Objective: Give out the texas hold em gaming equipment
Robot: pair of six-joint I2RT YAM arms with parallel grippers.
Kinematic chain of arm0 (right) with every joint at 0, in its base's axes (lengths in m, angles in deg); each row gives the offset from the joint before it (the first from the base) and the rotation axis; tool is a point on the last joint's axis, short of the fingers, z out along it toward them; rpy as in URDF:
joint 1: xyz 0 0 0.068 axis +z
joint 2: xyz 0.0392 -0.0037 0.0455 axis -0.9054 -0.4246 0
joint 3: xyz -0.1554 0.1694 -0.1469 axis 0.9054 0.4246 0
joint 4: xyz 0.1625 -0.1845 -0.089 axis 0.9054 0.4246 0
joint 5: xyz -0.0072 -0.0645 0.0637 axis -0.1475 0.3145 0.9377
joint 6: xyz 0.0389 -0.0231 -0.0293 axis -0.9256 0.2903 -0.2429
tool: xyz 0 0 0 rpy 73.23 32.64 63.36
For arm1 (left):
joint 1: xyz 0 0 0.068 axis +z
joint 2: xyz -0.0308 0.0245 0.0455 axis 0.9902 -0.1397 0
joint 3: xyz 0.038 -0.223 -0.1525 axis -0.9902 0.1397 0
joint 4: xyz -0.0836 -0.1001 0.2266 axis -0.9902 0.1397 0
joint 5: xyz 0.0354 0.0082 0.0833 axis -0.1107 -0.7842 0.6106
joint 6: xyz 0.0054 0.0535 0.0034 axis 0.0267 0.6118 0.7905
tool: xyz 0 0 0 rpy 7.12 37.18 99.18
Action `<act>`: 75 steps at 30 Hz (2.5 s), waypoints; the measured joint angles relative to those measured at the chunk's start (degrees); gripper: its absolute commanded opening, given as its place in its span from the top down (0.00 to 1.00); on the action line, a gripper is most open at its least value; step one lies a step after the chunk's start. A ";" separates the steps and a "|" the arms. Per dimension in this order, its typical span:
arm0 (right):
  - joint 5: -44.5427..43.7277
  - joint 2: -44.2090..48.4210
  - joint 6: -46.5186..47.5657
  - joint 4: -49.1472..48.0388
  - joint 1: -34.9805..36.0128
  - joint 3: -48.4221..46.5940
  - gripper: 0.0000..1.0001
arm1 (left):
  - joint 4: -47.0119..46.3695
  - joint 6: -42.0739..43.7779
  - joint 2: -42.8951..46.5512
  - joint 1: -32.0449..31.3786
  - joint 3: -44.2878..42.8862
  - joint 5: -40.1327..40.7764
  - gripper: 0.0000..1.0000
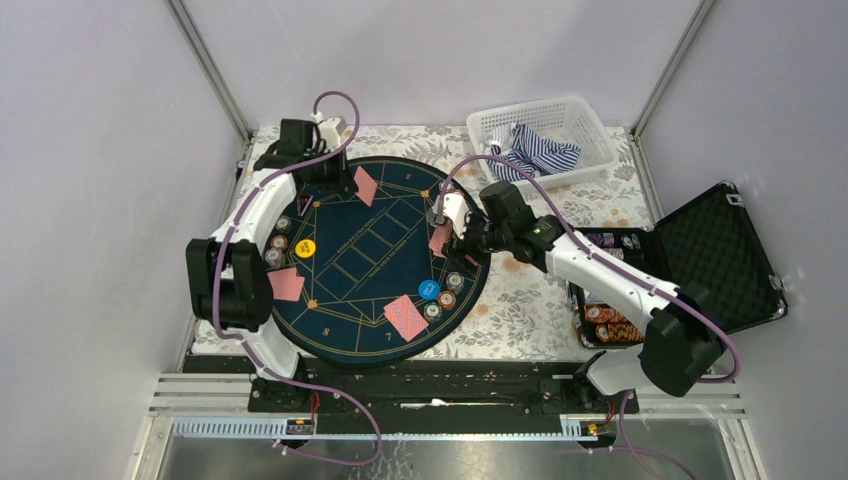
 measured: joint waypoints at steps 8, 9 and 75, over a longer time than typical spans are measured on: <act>-0.81 1.29 0.11 0.04 -1.11 0.26 1.00 | 0.26 11.30 -8.22 -8.85 -11.39 23.93 1.00; -0.83 1.49 0.11 0.02 -1.53 0.31 1.00 | -0.24 12.57 -9.35 -9.99 -11.82 26.51 1.00; 0.87 2.69 0.09 1.36 -4.94 1.97 1.00 | -6.51 3.78 0.35 -6.27 2.27 -6.21 0.36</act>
